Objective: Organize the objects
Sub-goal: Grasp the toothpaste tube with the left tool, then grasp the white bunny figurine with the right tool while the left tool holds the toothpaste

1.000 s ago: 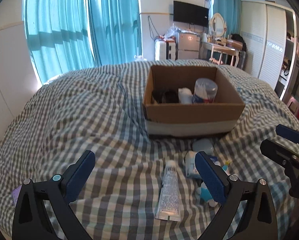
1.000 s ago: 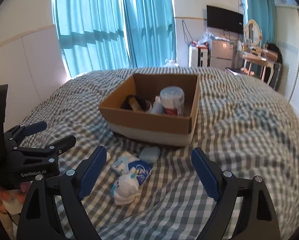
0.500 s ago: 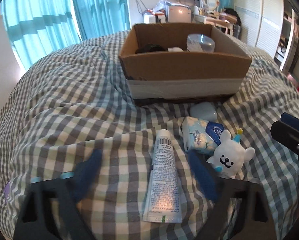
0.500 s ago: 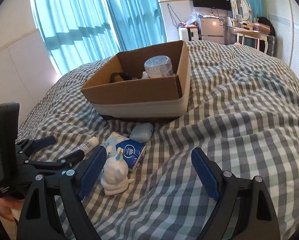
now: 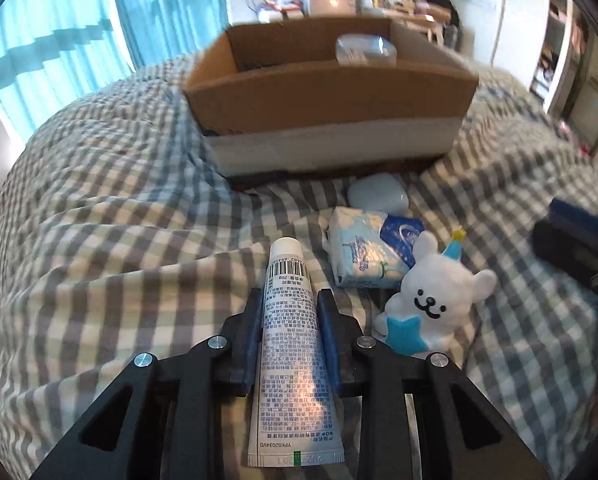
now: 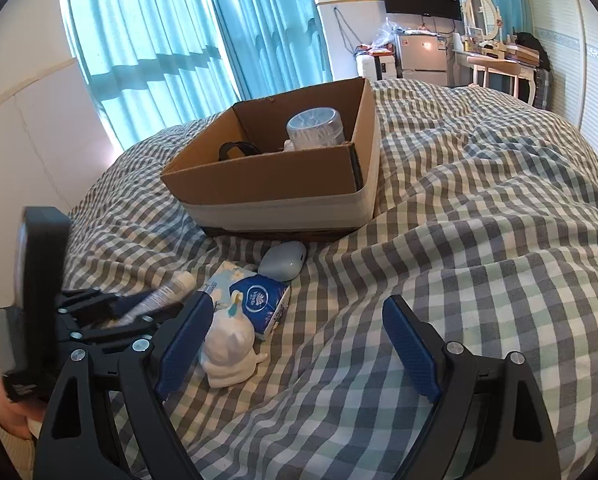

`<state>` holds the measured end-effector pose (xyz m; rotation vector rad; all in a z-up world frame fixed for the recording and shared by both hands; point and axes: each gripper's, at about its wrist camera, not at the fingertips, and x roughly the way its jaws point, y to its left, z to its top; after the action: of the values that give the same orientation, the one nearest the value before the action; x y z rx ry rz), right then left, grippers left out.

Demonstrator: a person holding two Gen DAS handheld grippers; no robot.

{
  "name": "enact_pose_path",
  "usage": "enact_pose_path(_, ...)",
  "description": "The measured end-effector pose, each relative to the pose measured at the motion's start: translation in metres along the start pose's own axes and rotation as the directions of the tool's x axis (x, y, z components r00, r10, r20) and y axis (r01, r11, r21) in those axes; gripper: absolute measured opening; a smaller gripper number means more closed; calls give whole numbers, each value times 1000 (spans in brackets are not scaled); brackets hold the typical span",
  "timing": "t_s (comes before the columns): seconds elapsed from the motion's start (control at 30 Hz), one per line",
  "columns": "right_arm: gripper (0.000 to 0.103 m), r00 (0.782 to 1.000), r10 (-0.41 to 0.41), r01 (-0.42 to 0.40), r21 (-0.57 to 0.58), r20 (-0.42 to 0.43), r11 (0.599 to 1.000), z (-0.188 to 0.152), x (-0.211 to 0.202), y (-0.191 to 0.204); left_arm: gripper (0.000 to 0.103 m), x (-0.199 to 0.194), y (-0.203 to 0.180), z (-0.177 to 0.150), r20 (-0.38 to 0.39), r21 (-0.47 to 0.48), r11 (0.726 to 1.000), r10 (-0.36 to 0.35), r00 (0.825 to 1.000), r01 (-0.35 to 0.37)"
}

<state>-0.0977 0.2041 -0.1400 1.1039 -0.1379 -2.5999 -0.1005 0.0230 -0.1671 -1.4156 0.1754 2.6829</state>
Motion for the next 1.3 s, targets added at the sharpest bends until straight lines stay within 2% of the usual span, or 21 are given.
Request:
enact_pose_path(0.2,87,998,11,-16,-88,-61,996,-6,12,19,27,-34,21,-3,79,-86,996,-5,997,11)
enact_pose_path(0.4,87,992,58,-75,-154,-108,985,-12,26,41,27,-57,30,1,141,-105,994,39,989,-24)
enact_pose_path(0.57,87,981,80,-112,-175,-178,978,-15,49,59,27,-50,42,4,143,-129,991,43,989,-25)
enact_pose_path(0.63,86,975,46,-89,-190,-219,978,-16,63,64,27,-47,47,1,134,-144,989,39,990,-20)
enact_pose_path(0.7,69,969,14,-64,-197,-246,978,-17,75,66,27,-44,49,-2,127,-153,988,35,991,-16)
enact_pose_path(0.73,64,965,12,-65,-196,-262,978,-18,80,66,27,-42,50,-3,123,-157,987,34,992,-15)
enact_pose_path(0.77,54,963,4,-59,-198,-268,979,-19,83,66,27,-41,50,-3,120,-159,987,34,992,-14)
enact_pose_path(1.1,52,986,-7,-22,-176,-167,984,-12,56,58,27,-43,45,-4,127,-141,989,51,991,-32)
enact_pose_path(1.3,52,998,-19,8,-171,-63,985,-2,22,56,27,-58,47,2,163,-146,989,17,986,7)
